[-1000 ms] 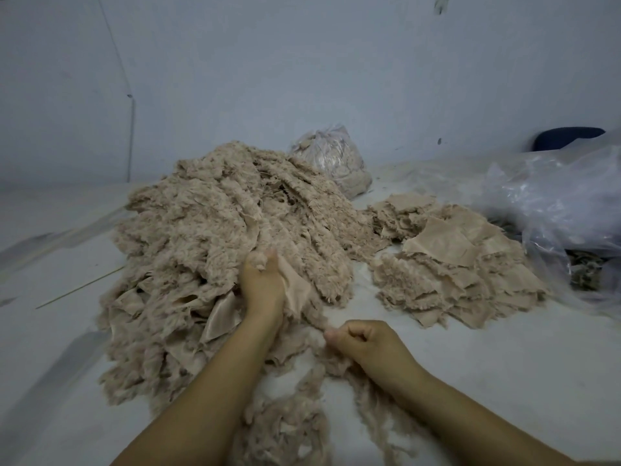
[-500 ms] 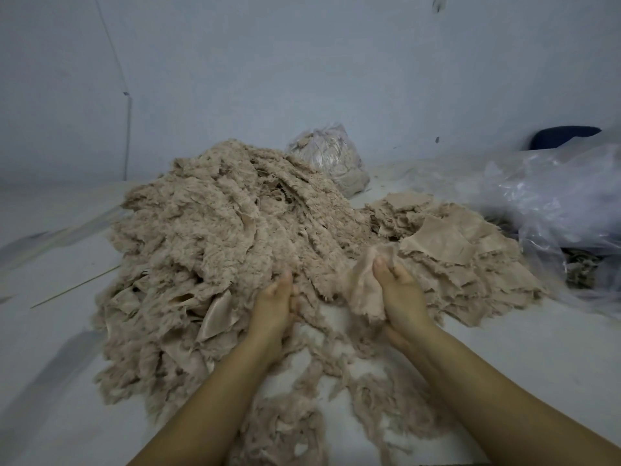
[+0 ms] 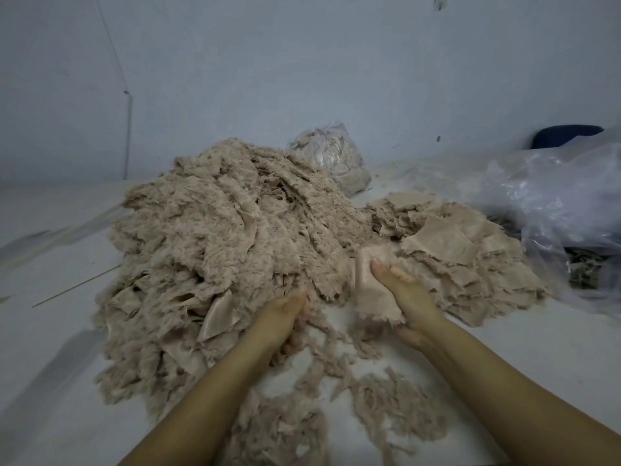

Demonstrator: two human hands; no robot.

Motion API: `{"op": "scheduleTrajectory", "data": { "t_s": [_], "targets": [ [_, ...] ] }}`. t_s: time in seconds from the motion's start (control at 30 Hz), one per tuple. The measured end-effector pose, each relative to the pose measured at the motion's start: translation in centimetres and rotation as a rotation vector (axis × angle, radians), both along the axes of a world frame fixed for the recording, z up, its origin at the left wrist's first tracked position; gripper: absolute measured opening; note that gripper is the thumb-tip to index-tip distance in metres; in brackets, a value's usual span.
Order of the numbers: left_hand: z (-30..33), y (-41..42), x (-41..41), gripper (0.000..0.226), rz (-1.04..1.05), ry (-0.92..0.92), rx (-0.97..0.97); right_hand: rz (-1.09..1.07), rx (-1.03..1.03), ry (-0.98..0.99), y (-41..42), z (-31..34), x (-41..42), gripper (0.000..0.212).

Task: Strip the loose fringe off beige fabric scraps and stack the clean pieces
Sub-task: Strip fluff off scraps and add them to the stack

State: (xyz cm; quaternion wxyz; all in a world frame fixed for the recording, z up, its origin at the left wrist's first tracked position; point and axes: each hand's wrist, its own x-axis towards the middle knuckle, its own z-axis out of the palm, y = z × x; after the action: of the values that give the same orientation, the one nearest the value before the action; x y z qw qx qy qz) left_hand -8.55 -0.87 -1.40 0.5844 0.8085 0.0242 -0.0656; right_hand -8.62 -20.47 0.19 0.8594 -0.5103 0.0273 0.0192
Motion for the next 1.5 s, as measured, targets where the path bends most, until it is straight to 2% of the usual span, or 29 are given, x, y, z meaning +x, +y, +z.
{"op": "scheduleTrajectory", "data": {
  "t_s": [0.07,0.13,0.17,0.27,0.37,0.5,0.63,0.9,1.0,1.07,1.13,1.2,1.3,1.4,1.43,1.5],
  "targets": [
    [0.2,-0.9,0.2,0.054,0.031,-0.159,0.169,0.091,0.026,0.020,0.4,0.2,-0.2,0.030],
    [0.5,-2.2,0.0,0.056,0.056,-0.343,0.202,0.168,0.049,0.005,1.1,0.3,-0.3,0.034],
    [0.7,-2.8,0.0,0.055,0.053,-0.340,0.097,0.195,0.059,-0.010,1.4,0.3,-0.2,0.037],
    [1.0,-4.2,0.2,0.044,0.012,-0.136,-0.322,0.194,0.074,-0.048,1.2,0.4,-0.2,0.038],
    [1.0,-4.1,0.5,0.032,0.145,-0.157,-0.383,0.069,-0.046,-0.046,0.4,-0.2,-0.2,0.035],
    [0.9,-3.9,0.5,0.036,0.224,-0.161,-0.434,-0.035,-0.140,-0.037,0.3,-1.0,-0.4,0.019],
    [1.2,-3.4,0.5,0.041,0.264,-0.097,-0.484,-0.041,-0.163,-0.049,0.2,-1.0,-0.6,0.017],
    [0.8,-0.5,1.5,0.043,0.290,-0.243,-0.209,-0.193,-0.274,-0.076,-1.5,-0.6,0.3,0.017],
    [1.0,1.5,1.3,0.037,0.047,-0.269,-0.036,-0.307,-0.415,-0.069,-3.7,1.0,2.0,0.020],
    [1.7,2.8,0.7,0.022,-0.202,-0.332,0.274,-0.473,-0.676,-0.037,-5.6,2.2,3.8,0.022],
    [2.7,4.5,0.4,0.022,-0.459,-0.432,0.692,-0.514,-1.098,0.070,-6.8,2.6,4.3,0.045],
    [3.6,6.6,0.3,0.034,-0.680,-0.437,0.929,-0.468,-1.258,-0.022,-5.6,1.7,3.5,0.054],
    [3.3,8.6,-0.2,0.046,-0.864,-0.447,1.164,-0.186,-1.257,-0.332,-0.9,-1.1,1.0,0.033],
    [2.0,8.6,-0.3,0.036,-0.823,-0.598,1.367,0.186,-1.347,-0.503,3.2,-4.0,-1.3,0.034],
    [1.7,8.5,-0.1,0.033,-0.738,-0.639,1.312,0.228,-1.377,-0.548,3.9,-4.5,-1.5,0.037],
    [2.0,7.8,0.5,0.026,-0.525,-0.637,1.030,0.175,-1.332,-0.582,4.5,-4.3,-1.7,0.034]
  ]
}}
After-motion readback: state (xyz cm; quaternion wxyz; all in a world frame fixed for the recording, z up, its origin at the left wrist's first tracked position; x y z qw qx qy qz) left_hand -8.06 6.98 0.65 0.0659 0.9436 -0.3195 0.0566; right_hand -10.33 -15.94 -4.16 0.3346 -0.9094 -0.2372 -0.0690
